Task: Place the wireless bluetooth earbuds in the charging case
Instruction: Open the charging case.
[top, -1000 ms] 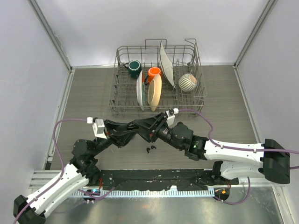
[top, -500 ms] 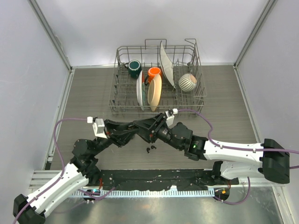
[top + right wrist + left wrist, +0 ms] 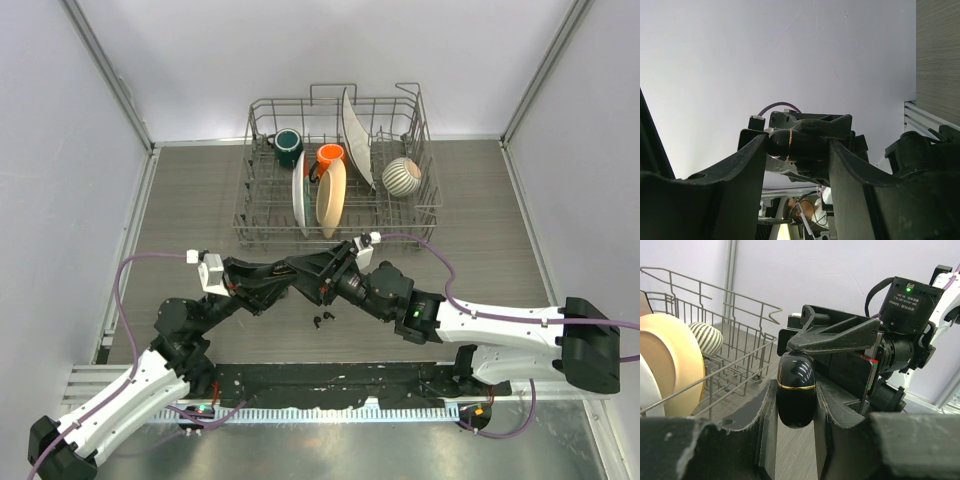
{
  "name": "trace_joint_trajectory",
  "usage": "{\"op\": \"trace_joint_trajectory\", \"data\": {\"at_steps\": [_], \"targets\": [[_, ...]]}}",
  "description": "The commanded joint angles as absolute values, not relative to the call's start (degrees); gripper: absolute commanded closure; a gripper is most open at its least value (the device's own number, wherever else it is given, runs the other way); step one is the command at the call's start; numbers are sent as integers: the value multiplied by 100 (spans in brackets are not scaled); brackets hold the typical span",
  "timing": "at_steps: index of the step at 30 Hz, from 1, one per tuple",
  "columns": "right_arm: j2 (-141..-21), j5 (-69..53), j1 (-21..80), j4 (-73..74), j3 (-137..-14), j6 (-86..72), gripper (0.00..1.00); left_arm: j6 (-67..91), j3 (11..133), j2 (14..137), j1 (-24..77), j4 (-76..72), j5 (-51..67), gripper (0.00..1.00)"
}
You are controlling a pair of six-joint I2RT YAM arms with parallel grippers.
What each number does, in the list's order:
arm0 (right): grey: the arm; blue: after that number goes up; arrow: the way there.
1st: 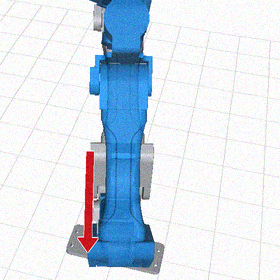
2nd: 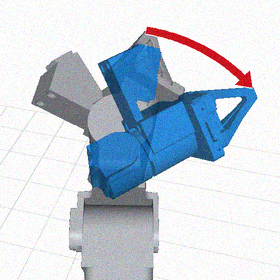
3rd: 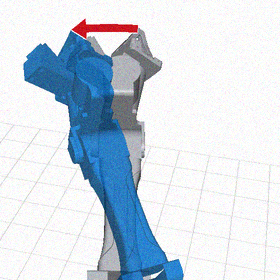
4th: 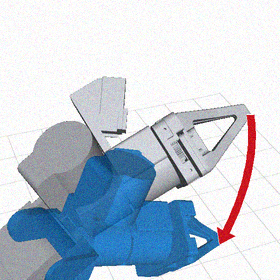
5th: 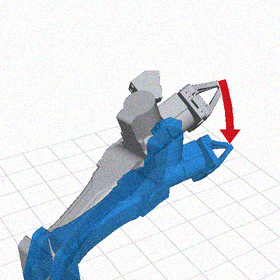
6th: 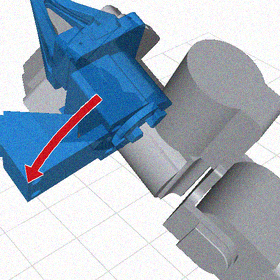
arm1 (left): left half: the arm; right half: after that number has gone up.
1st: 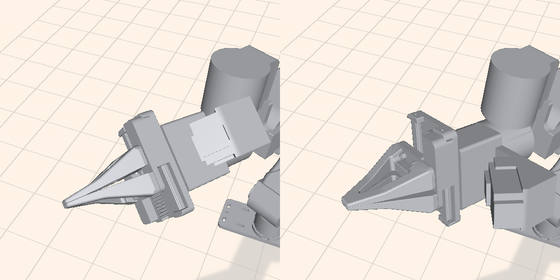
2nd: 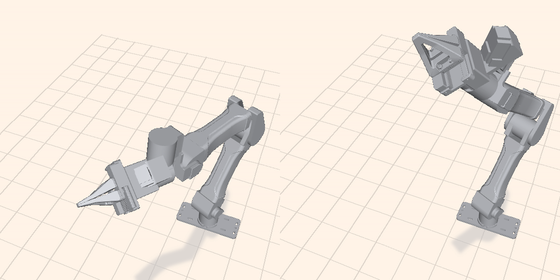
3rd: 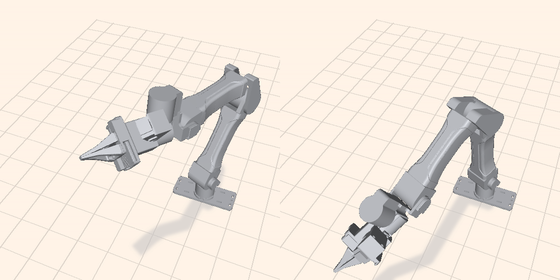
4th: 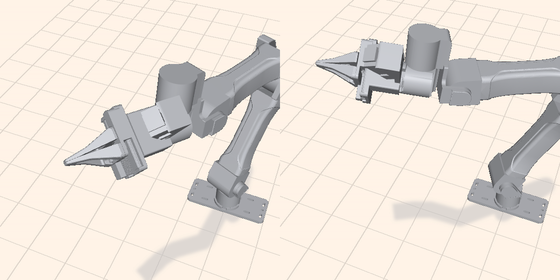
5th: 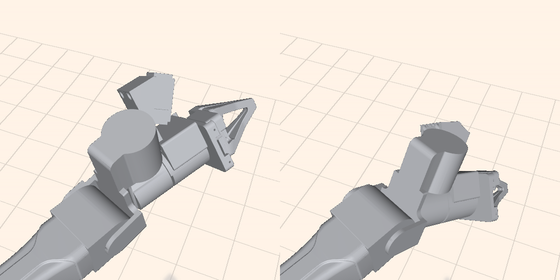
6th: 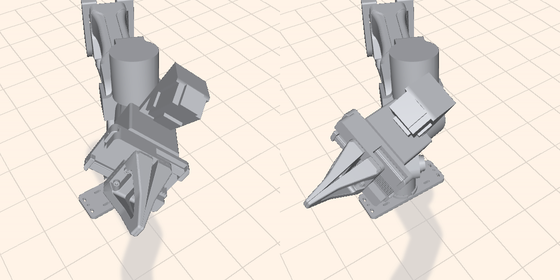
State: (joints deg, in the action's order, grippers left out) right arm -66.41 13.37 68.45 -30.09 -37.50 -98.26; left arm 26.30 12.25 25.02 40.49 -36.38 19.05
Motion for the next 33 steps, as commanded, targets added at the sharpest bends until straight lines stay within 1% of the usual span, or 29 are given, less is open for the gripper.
{"op": "trace_joint_trajectory", "data": {"at_steps": [1,4,5,8,9,10,13,16,17,19,20,21,24,27,33], "targets": [[-6671,1345,6847,-3270,-3946,-9844,99,2549,1292,2522,4061,-3876,1925,88],[-6688,1310,6847,-3270,-3946,-9853,99,2479,1283,2505,4061,-3920,1942,100],[-6688,1318,6847,-3252,-3938,-9861,98,2470,1275,2496,4061,-3929,1916,100],[-6662,1336,6847,-3103,-3946,-9774,89,2444,1187,2408,4061,-4025,1890,100],[-6653,1327,6847,-3024,-3946,-9739,83,2443,1178,2391,4061,-4051,1898,100],[-6592,1362,6847,-2980,-3946,-9712,64,2443,1152,2338,4061,-4052,1907,100],[-6408,1537,6803,-2568,-3999,-9230,43,2426,1055,2277,4061,-4122,2038,100],[-5952,1766,6724,-1865,-4095,-8291,35,2426,959,2241,4061,-4201,2188,100],[-5637,2002,6724,-1681,-4131,-7740,33,2426,923,2198,4061,-4227,2258,100],[-5310,2214,6732,-1188,-4157,-7193,32,2365,775,2153,4060,-4350,2302,100],[-5074,2258,6724,-1108,-4192,-6868,32,2321,686,2092,4061,-4646,2338,100],[-4941,2233,6724,-933,-4218,-6133,32,2225,590,2048,4061,-4841,2320,100],[-4720,2022,6732,-258,-4499,-5094,32,2153,256,1847,4061,-5395,2058,100],[-4763,1724,6724,489,-4903,-4607,32,2162,106,1671,4061,-5528,1934,100],[-5114,907,6724,649,-5281,-4017,32,2452,-229,1652,4061,-6223,1784,100]]}}
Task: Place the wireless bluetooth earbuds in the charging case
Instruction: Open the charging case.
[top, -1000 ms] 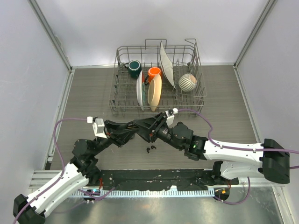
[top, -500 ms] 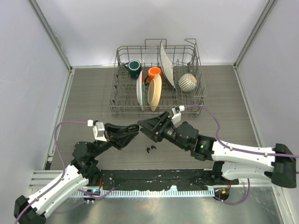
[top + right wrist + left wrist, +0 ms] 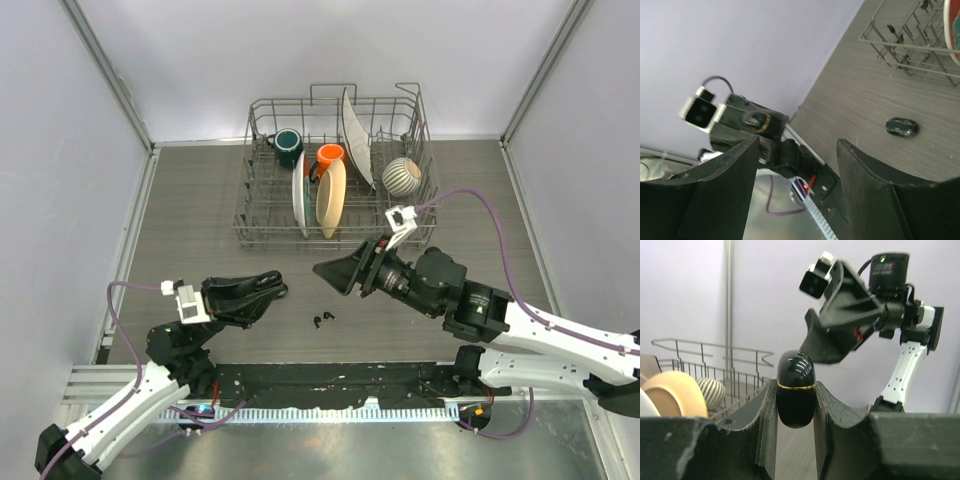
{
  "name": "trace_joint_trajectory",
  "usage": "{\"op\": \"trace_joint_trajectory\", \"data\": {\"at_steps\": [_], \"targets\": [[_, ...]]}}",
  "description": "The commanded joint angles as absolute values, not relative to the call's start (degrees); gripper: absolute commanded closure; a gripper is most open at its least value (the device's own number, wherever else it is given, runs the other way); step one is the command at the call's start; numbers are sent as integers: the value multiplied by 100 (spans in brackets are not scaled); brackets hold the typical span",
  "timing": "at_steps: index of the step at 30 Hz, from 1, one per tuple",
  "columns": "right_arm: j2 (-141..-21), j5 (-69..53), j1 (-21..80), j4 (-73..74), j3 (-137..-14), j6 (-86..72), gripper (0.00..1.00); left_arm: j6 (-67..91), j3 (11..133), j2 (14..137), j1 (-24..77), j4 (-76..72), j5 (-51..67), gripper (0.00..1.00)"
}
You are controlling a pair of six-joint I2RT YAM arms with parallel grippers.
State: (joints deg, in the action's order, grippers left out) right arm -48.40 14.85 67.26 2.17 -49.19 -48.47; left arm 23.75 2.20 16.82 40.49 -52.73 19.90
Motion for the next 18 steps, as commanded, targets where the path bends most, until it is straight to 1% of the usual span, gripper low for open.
{"op": "trace_joint_trajectory", "data": {"at_steps": [1,4,7,11,18], "targets": [[-5298,670,6724,694,-5369,-3964,32,2443,-211,1644,4052,-6162,1897,100],[-5615,240,6724,888,-5712,-3815,33,2391,-123,1740,4060,-6021,2074,100],[-5897,-129,6732,721,-5836,-3797,35,2250,-18,1810,4060,-5775,2364,100],[-5985,-395,6732,300,-5792,-3779,35,2127,158,1942,4061,-5651,2470,100],[-6161,-510,6732,158,-5827,-3902,35,2039,290,2074,4052,-5572,2619,100]]}}
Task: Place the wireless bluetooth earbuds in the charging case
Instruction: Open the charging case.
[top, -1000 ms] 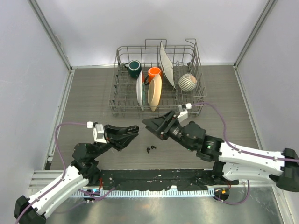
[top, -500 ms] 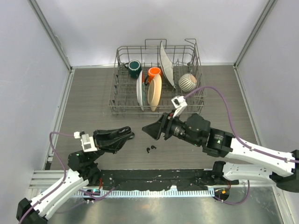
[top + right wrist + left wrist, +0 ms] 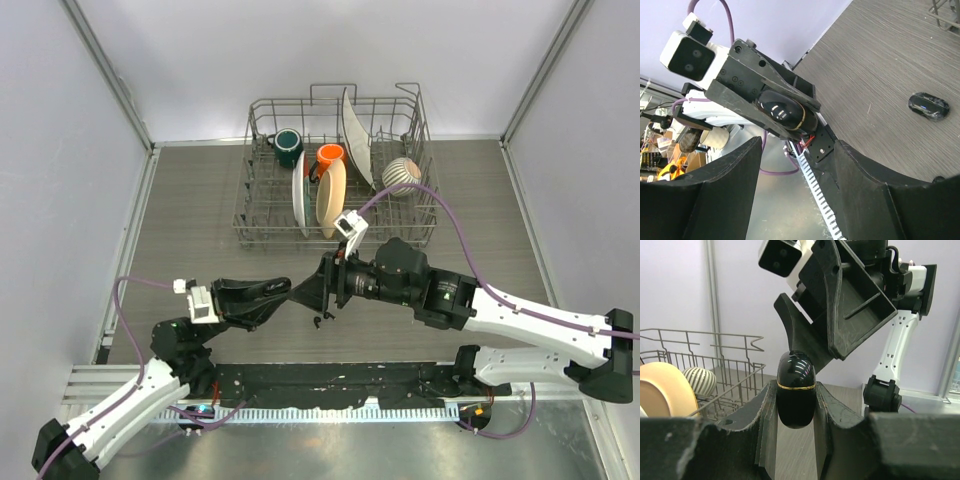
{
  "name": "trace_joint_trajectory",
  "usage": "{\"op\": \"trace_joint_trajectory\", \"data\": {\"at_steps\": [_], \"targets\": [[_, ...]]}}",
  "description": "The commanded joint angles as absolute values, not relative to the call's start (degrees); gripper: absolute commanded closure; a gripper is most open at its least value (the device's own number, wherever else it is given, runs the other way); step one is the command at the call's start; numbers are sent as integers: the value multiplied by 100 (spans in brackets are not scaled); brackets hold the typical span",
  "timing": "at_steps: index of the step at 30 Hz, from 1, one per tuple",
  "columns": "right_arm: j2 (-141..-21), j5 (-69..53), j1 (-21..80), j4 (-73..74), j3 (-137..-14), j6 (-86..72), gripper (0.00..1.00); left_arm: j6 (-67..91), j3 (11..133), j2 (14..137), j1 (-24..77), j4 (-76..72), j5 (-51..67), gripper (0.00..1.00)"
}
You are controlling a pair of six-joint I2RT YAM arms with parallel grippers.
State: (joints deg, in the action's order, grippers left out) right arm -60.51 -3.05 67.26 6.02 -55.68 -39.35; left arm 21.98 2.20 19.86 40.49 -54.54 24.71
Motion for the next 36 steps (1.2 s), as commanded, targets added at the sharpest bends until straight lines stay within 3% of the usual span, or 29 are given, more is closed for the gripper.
{"op": "trace_joint_trajectory", "data": {"at_steps": [1,21,28,36], "targets": [[-6179,-501,6741,167,-5818,-3920,35,2039,307,2092,4060,-5590,2628,100],[-5959,501,6662,26,-5555,-4649,37,2127,553,2030,4060,-5414,3111,100],[-5889,-368,6662,-658,-5502,-4342,37,2057,615,2100,4052,-5326,2954,100],[-5968,-1029,6688,130,-5845,-3683,39,1951,642,2118,4061,-5326,2742,100]]}}
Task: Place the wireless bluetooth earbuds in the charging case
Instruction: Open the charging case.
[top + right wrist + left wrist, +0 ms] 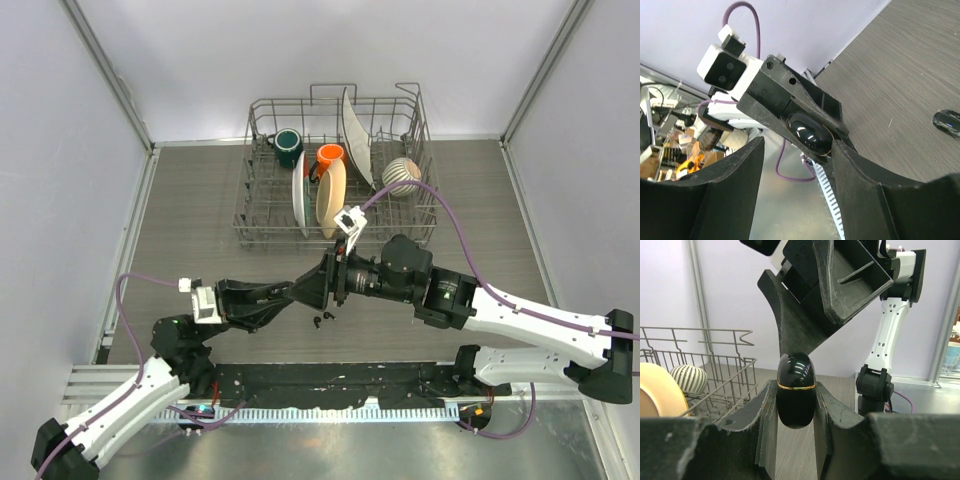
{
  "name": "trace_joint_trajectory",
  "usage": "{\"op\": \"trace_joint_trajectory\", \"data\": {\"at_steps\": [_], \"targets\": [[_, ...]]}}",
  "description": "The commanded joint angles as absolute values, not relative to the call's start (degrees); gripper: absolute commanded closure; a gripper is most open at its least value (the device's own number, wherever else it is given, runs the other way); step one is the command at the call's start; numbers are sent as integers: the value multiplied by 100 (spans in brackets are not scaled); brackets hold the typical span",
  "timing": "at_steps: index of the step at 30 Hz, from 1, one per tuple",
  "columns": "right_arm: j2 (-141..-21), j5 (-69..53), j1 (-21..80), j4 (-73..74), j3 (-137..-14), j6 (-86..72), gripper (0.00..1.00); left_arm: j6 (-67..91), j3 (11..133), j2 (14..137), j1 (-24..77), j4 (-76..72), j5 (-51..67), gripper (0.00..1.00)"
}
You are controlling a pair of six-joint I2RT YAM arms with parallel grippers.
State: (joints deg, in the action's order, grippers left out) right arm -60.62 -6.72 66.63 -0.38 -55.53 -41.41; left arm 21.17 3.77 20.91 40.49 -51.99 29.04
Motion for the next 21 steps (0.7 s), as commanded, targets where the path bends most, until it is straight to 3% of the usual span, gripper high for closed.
{"op": "trace_joint_trajectory", "data": {"at_steps": [1,21], "targets": [[-5968,-907,6688,410,-5923,-3622,39,1951,650,2109,4061,-5326,2742,100],[-6135,-27,6688,606,-6091,-3656,42,2021,1002,2390,4052,-5247,3383,100]]}}
